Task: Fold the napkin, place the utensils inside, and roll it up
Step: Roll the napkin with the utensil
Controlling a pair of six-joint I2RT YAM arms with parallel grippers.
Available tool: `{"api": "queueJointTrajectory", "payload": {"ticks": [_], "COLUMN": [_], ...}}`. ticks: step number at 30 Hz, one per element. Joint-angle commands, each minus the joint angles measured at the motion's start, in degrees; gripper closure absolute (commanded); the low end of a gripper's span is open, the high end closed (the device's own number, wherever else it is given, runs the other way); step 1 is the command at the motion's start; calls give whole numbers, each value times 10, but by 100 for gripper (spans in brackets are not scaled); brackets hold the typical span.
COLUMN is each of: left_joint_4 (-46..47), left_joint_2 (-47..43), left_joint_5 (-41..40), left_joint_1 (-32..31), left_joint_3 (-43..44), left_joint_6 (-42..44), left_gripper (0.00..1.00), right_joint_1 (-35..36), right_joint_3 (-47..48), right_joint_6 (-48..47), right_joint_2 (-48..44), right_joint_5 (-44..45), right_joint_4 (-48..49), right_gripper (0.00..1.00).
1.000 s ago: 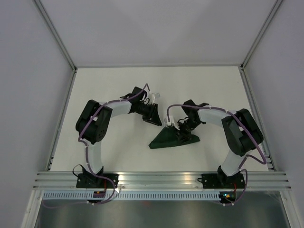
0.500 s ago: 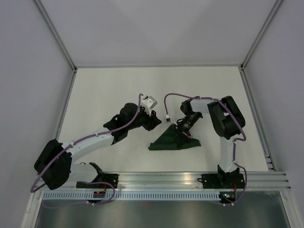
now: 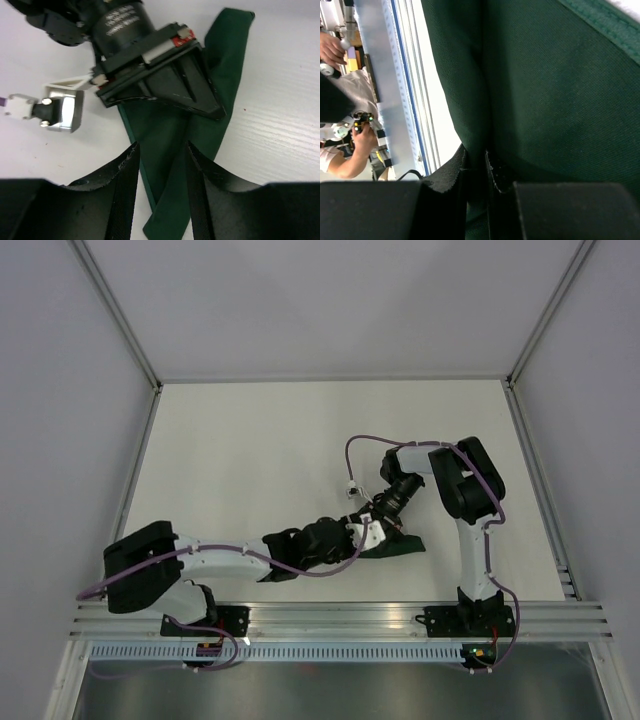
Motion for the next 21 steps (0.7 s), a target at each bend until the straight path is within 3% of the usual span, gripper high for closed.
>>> {"api": "queueJointTrajectory", "payload": {"ticks": [1, 8, 21], "left_joint_4": [52, 79, 129], "left_joint_2": [54, 156, 225], "left_joint_5": [-72, -102, -123], "left_joint_1": [-41, -107, -111], "left_joint_3": [-2, 30, 30], "left_joint_6": [86, 142, 173], "left_gripper": [53, 53, 48], "right_joint_1": [-7, -13, -14], "right_joint_3": [6, 12, 13], "right_joint_6": [-35, -35, -35], "right_joint_2": [37, 42, 47], "right_joint_5": [96, 89, 89], "right_joint_4": [83, 78, 74], "right_gripper": [99, 99, 99]}}
